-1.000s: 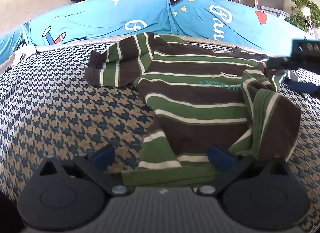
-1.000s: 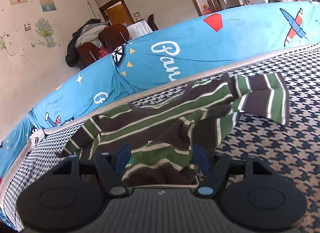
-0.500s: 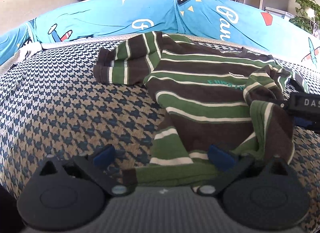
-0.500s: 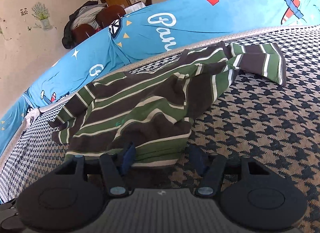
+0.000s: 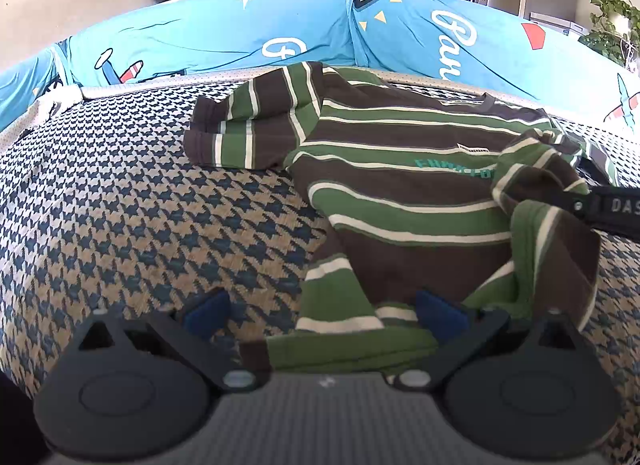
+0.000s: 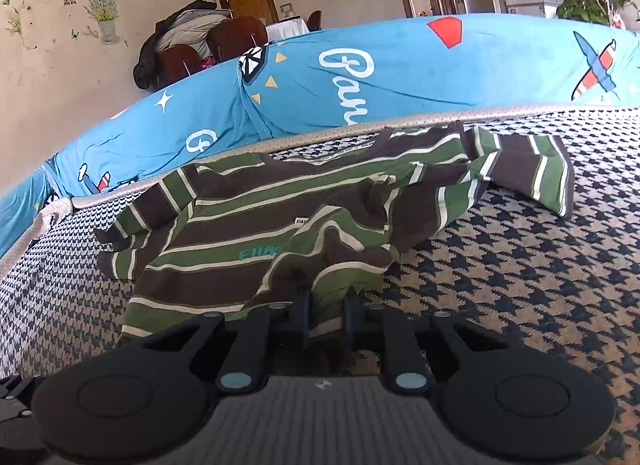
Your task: Fold clothes
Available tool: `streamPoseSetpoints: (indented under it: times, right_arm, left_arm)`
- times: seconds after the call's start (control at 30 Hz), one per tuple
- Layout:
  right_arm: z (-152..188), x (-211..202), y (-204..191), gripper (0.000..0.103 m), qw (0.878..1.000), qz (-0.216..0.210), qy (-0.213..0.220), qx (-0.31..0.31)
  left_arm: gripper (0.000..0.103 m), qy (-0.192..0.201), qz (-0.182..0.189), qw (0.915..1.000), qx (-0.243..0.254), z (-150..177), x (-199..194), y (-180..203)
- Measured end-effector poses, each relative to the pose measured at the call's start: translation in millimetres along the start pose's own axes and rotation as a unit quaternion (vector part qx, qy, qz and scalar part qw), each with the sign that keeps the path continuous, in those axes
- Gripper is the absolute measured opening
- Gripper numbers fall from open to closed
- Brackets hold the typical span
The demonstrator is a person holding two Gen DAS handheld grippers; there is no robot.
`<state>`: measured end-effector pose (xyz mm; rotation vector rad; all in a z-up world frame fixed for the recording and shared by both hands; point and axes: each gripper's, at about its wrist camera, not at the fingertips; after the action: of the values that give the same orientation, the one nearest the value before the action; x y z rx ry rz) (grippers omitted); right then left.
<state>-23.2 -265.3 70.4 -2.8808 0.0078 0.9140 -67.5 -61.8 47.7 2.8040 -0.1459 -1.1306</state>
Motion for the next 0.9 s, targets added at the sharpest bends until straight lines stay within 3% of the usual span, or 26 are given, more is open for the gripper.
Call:
streamPoseSetpoints:
  times: [0.5,0.9]
  right_arm:
    - [16.8,-82.3,18.9,0.016,0.993,0.083,0.075,-0.020]
    - [49.5,-127.5,36.9,0.017,0.997,0.047,0.050,-0.045]
  left_arm:
    - [0.103,0.005,-0.010,0.9999,0.000,1.1,-5.1,-5.0]
    - [0.103,0.016,-0.019,0.9997,0.008,3.1,-15.6,-7.3]
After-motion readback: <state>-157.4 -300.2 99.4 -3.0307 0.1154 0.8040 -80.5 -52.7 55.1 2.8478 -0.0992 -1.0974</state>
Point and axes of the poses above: each gripper's, at about its wrist camera, not at the fingertips, and x roughly the way its jaws point, y to its right, z to its underside, and after that the axes turned 11 degrees about z, right-handed
